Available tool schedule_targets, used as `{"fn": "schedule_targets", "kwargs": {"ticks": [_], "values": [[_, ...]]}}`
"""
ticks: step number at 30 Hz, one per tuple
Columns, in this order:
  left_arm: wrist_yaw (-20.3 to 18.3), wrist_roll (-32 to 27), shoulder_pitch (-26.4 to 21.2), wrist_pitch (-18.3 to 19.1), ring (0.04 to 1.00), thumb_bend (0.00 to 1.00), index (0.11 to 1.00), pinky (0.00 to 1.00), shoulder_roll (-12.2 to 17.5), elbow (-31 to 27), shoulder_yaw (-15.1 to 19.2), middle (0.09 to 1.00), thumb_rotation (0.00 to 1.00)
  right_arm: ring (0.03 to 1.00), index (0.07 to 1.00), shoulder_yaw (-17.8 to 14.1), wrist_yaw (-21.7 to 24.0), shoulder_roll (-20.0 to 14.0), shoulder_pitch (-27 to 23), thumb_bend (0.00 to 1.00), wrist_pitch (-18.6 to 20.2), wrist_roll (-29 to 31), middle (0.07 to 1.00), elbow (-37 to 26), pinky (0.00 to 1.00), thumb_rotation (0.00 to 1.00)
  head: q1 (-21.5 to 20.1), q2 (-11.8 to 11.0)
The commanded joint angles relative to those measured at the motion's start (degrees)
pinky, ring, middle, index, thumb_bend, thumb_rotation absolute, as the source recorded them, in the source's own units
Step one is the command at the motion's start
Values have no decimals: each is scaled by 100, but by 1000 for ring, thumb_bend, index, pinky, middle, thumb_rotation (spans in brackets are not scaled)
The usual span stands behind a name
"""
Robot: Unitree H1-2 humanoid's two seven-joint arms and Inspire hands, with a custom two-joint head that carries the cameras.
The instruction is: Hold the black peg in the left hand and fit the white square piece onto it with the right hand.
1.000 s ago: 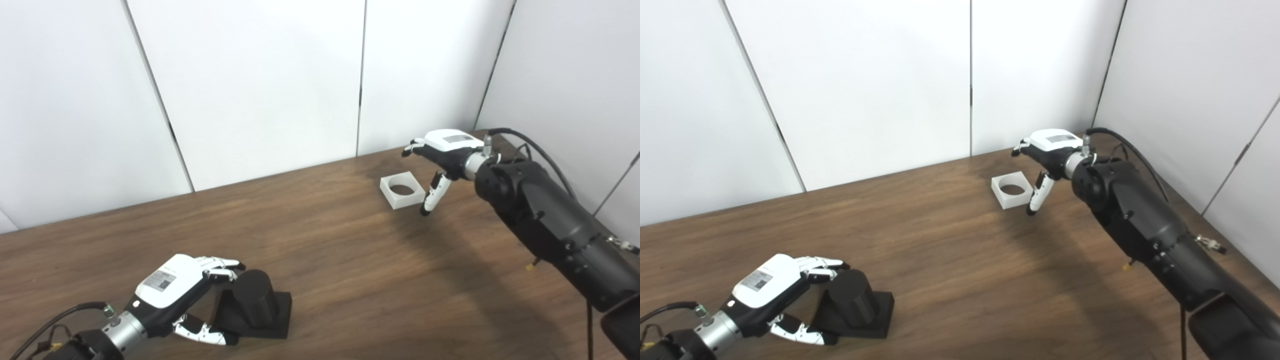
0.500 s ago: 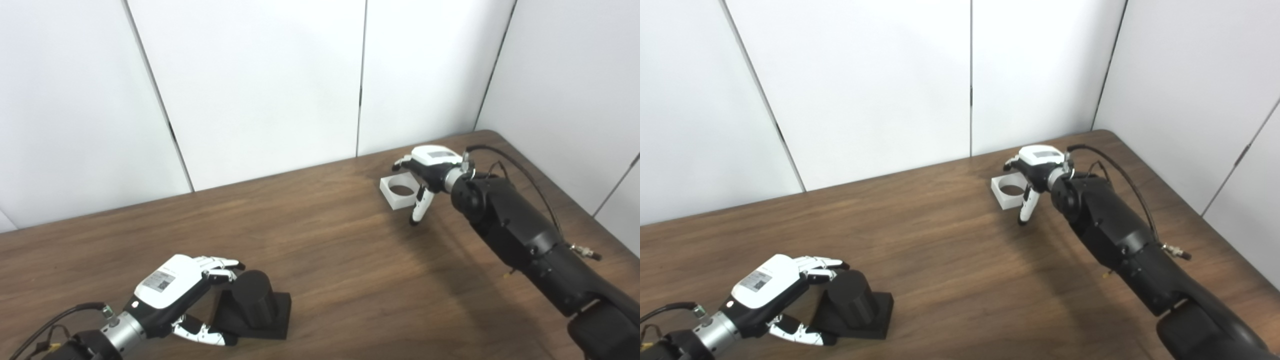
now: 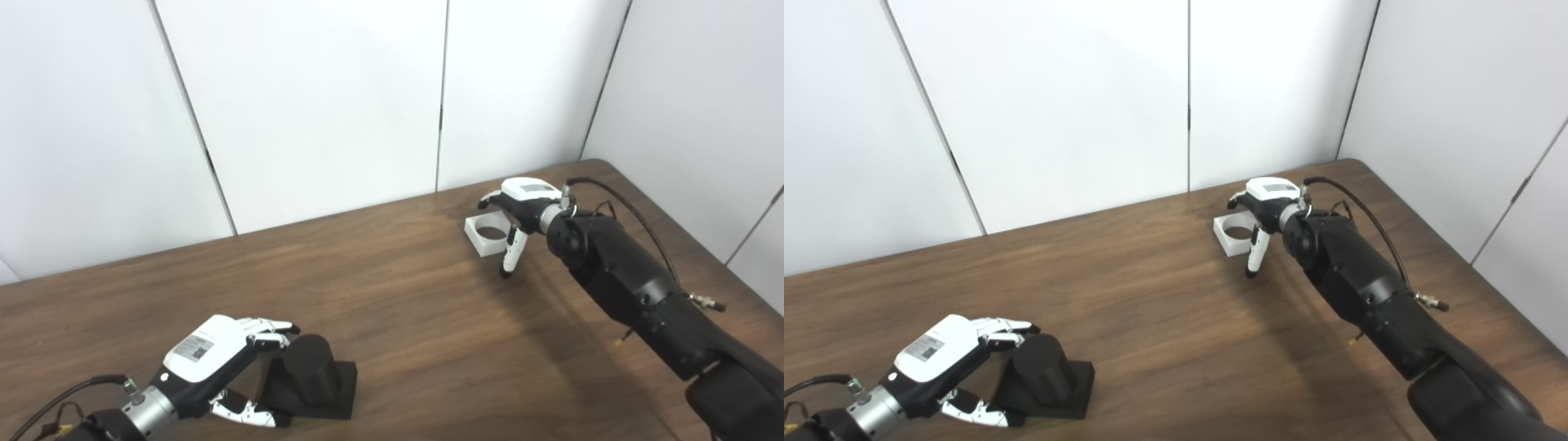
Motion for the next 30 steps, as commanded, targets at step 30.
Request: {"fn": "schedule_targets", "kwargs": {"ticks": [30], "values": [[-776, 344, 365, -27, 811, 523, 491, 749, 124, -210, 30, 840, 59, 741, 635, 309, 838, -83, -760, 762, 718, -301, 720, 659, 577, 123, 121, 194]]}}
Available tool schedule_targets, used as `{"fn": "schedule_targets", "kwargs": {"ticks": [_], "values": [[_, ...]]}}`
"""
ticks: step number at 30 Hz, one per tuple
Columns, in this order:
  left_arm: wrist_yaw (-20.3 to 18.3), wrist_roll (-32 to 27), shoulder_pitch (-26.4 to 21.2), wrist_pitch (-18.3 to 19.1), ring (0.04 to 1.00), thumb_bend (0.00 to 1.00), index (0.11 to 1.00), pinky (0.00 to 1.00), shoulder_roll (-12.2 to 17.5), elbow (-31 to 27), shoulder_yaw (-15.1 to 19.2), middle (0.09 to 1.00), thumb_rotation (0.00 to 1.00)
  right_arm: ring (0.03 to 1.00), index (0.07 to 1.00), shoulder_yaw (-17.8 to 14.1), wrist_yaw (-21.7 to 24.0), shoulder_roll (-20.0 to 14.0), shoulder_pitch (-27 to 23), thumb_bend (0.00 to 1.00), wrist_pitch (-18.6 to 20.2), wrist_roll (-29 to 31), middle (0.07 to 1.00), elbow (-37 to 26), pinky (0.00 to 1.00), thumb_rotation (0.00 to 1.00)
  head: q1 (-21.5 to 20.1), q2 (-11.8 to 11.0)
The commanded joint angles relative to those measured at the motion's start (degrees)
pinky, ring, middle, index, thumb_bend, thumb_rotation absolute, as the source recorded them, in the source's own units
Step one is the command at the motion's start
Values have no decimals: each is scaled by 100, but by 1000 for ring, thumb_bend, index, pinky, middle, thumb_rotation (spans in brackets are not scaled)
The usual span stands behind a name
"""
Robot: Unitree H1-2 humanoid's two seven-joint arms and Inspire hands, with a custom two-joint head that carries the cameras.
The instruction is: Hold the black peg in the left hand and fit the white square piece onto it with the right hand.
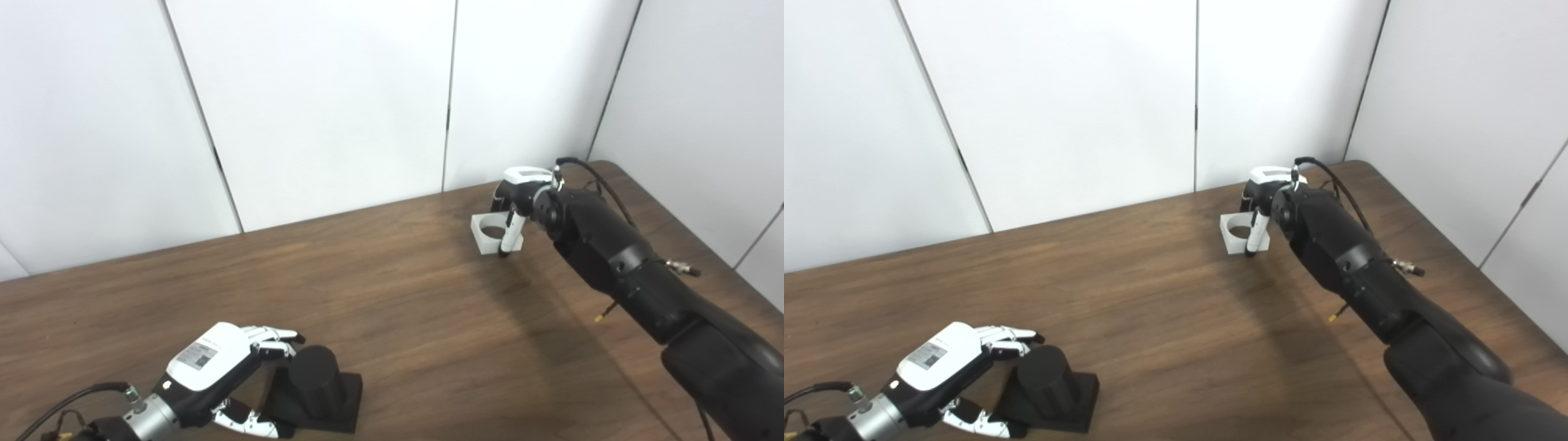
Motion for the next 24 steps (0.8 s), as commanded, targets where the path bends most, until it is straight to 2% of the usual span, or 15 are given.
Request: {"fn": "schedule_targets", "kwargs": {"ticks": [1, 3, 5, 6, 7, 8, 13, 18, 24], "values": [[-429, 346, 174, -24, 809, 523, 491, 747, 144, 98, -171, 837, 59, 770, 619, -56, 180, -142, -25, 759, 43, 37, 737, -113, 612, 118, 5, 5], [-454, 333, 173, -24, 807, 523, 491, 741, 137, 101, -161, 834, 58, 805, 639, -58, 76, -167, 4, 762, 24, 78, 759, -155, 642, 126, 11, 10], [-514, 294, 178, -23, 810, 523, 491, 744, 130, 97, -139, 836, 58, 820, 618, -117, -90, -189, 69, 771, -102, 189, 768, -258, 662, 116, 11, 10], [-511, 272, 176, -23, 811, 523, 491, 748, 133, 95, -141, 836, 57, 874, 531, -161, -197, -213, 121, 601, -236, 273, 795, -349, 812, 127, 29, 44], [-505, 259, 175, -24, 808, 523, 491, 746, 135, 95, -143, 835, 57, 889, 509, -185, -269, -233, 157, 560, -327, 334, 801, -411, 858, 129, 29, 44], [-488, 235, 173, -25, 807, 523, 490, 745, 135, 106, -149, 835, 57, 886, 491, -210, -366, -263, 194, 531, -477, 409, 798, -488, 860, 129, 29, 44], [-541, 197, 172, -25, 814, 523, 490, 750, 118, 149, -123, 842, 57, 862, 477, -290, -602, -316, 302, 518, -802, 622, 778, -848, 796, 126, 116, 85], [-542, 290, 165, -23, 817, 524, 490, 756, 86, 143, -93, 844, 58, 893, 478, -345, -510, -383, 370, 517, -938, 729, 784, -1538, 831, 128, 320, 159], [-628, 359, 180, -4, 831, 524, 491, 769, -22, 164, -1, 856, 60, 865, 480, -479, -415, -412, 445, 517, -1103, 871, 774, -2205, 789, 126, 714, 303]]}}
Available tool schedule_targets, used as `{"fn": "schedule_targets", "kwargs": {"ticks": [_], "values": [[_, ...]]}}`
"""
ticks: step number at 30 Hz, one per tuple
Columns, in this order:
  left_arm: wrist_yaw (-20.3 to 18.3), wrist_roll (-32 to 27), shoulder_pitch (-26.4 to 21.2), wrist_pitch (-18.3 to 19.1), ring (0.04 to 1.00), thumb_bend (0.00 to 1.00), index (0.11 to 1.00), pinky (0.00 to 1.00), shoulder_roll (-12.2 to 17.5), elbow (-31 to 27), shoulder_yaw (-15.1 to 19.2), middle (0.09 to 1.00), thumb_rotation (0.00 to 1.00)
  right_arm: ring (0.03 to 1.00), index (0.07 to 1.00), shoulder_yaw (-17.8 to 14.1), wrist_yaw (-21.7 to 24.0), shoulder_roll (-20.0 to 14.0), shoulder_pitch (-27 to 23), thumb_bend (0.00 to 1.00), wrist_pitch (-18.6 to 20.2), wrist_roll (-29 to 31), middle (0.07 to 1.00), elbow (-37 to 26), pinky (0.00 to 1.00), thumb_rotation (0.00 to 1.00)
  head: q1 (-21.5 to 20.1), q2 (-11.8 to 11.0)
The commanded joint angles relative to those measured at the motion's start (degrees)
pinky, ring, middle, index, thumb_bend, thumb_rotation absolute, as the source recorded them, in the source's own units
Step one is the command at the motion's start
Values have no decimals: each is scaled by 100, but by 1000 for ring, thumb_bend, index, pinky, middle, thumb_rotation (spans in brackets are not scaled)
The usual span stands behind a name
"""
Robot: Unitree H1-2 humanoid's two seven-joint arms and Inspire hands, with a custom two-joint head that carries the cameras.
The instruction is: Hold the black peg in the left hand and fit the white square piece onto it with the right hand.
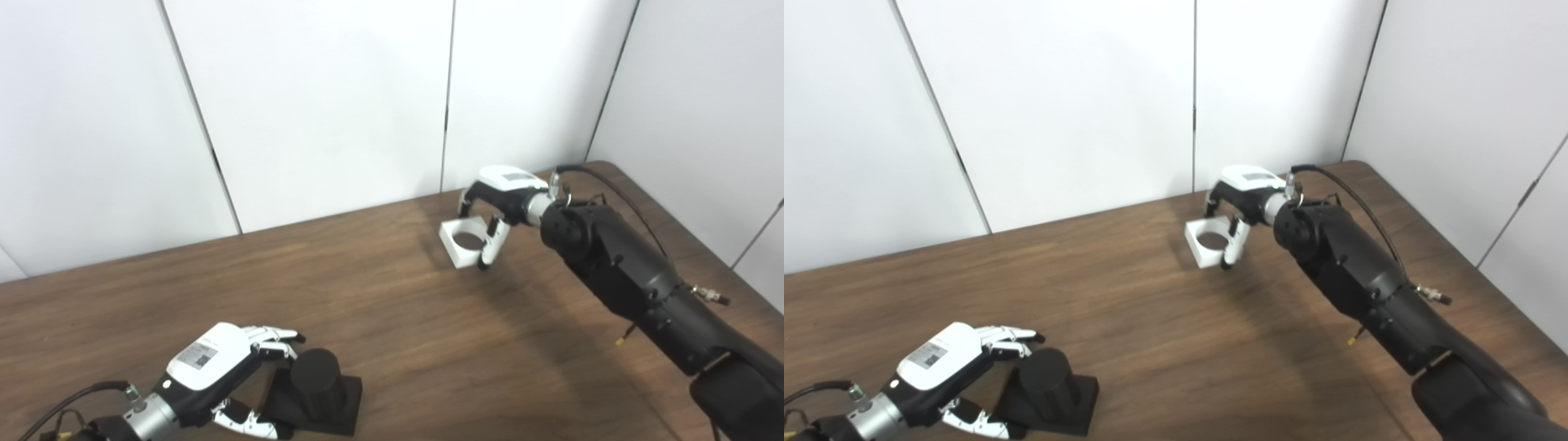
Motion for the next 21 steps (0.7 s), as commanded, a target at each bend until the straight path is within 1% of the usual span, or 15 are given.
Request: {"fn": "schedule_targets", "kwargs": {"ticks": [1, 4, 6, 8, 9, 10, 16, 21], "values": [[-400, 391, 161, 3, 831, 524, 491, 769, 36, 176, -146, 858, 60, 865, 480, -135, 7, -233, -238, 517, -133, 15, 775, -430, 789, 127, 100, 30], [-368, 535, 145, 5, 828, 524, 491, 770, -22, 203, -145, 856, 61, 872, 481, -114, 207, -258, -217, 517, -177, 90, 778, -832, 798, 129, 345, 109], [-371, 646, 132, 19, 828, 524, 491, 772, -56, 203, -150, 854, 63, 874, 480, -104, 342, -262, -197, 518, -204, 141, 784, -1059, 783, 131, 513, 159], [-467, 655, 124, 68, 837, 524, 491, 790, -97, 200, -141, 862, 64, 874, 481, -114, 479, -239, -166, 518, -219, 237, 786, -1308, 777, 130, 673, 208], [-521, 635, 123, 102, 844, 524, 492, 798, -121, 189, -133, 868, 65, 873, 481, -115, 536, -236, -154, 518, -228, 273, 786, -1421, 774, 130, 847, 258], [-528, 642, 125, 115, 851, 524, 492, 806, -145, 192, -124, 875, 65, 875, 481, -108, 582, -230, -149, 518, -243, 302, 786, -1524, 772, 129, 878, 269], [-552, 758, 118, 197, 853, 523, 492, 803, -295, 172, -59, 879, 69, 871, 480, -137, 826, -249, -163, 518, -409, 565, 779, -1947, 757, 129, 1448, 446], [-449, 877, 52, 114, 838, 523, 492, 778, -412, 298, -60, 871, 70, 866, 480, -151, 963, -231, -169, 517, -489, 709, 780, -2176, 734, 128, 1734, 528]]}}
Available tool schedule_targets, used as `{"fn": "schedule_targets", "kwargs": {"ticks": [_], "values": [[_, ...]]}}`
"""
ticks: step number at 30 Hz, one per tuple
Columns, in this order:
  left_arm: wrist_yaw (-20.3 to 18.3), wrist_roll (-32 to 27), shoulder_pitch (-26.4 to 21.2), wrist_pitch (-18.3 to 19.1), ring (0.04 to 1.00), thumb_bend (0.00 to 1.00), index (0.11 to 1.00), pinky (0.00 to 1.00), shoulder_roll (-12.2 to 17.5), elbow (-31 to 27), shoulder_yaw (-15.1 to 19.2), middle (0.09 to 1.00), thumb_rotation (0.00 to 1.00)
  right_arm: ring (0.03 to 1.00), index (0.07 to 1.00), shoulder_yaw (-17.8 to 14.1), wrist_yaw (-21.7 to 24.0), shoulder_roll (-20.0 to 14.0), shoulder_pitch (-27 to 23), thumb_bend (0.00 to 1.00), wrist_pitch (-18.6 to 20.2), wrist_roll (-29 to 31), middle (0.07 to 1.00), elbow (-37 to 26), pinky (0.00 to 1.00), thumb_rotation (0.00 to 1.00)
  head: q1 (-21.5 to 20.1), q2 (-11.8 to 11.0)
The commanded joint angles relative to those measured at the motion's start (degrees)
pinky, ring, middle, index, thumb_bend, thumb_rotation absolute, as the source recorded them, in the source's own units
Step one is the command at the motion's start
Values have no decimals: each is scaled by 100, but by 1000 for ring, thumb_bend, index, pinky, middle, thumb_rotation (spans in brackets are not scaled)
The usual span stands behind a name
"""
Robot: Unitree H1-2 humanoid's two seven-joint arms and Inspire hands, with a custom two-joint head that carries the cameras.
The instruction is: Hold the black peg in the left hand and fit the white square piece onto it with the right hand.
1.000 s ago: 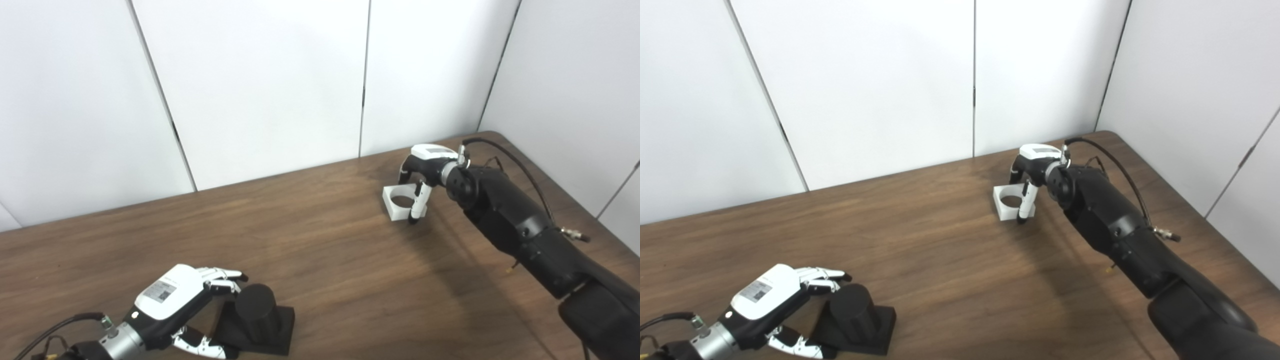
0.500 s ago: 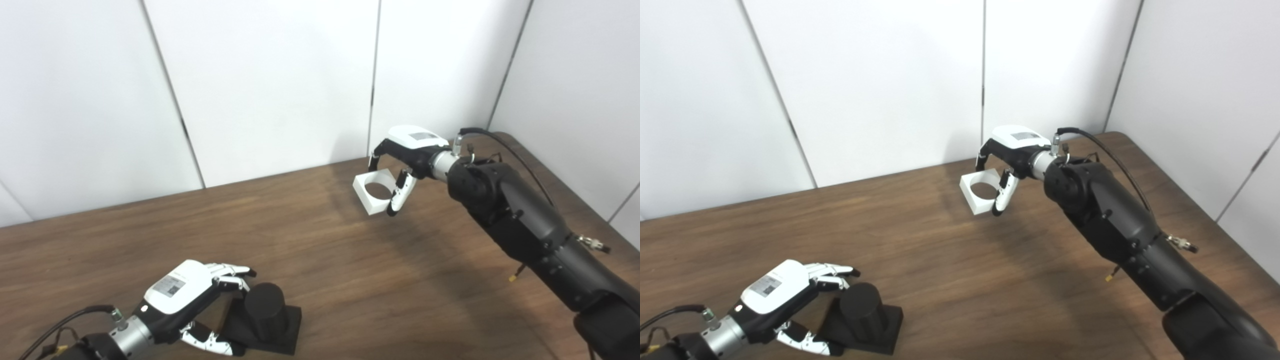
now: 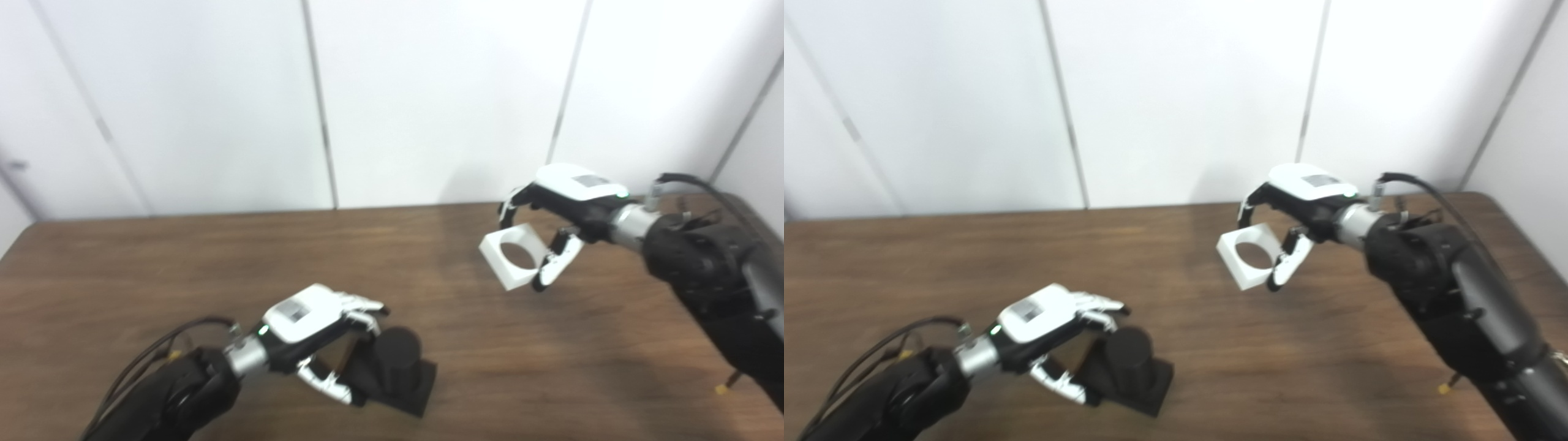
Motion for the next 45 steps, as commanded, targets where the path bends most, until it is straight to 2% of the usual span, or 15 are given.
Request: {"fn": "schedule_targets", "kwargs": {"ticks": [1, 8, 12, 16, 21, 33, 40, 45], "values": [[-304, 547, 74, 57, 838, 522, 492, 776, -109, 267, -239, 872, 71, 861, 480, -145, -37, -117, -234, 518, -206, 101, 776, -277, 728, 128, 64, 24], [-491, 578, 65, 273, 852, 522, 492, 796, -222, 163, -184, 885, 72, 853, 480, -118, 102, 7, -178, 519, -203, 405, 766, -633, 690, 126, 210, 103], [-529, 526, 61, 297, 855, 522, 492, 805, -317, 167, -148, 886, 72, 875, 480, -78, 267, 97, -177, 518, -49, 553, 777, -807, 723, 126, 450, 191], [-570, 544, 19, 296, 861, 522, 492, 798, -367, 203, -160, 897, 72, 864, 479, -67, 310, 238, -149, 518, -80, 605, 772, -945, 717, 126, 544, 224], [-667, 558, -18, 385, 873, 522, 493, 824, -415, 186, -165, 909, 73, 860, 479, -11, 347, 380, -146, 518, -134, 630, 767, -1029, 713, 127, 541, 244], [-576, 523, -32, 351, 872, 522, 493, 836, -465, 258, -150, 907, 72, 843, 478, 119, 341, 753, 42, 518, -75, 761, 762, -1104, 713, 126, 459, 277], [-502, 552, -19, 322, 870, 522, 492, 811, -457, 257, -137, 903, 73, 844, 478, 166, 361, 745, 66, 517, -100, 785, 761, -1092, 714, 127, 453, 303], [-649, 530, -24, 396, 881, 522, 493, 830, -438, 182, -157, 910, 72, 837, 478, 215, 414, 703, 58, 517, -119, 758, 765, -1107, 716, 127, 430, 318]]}}
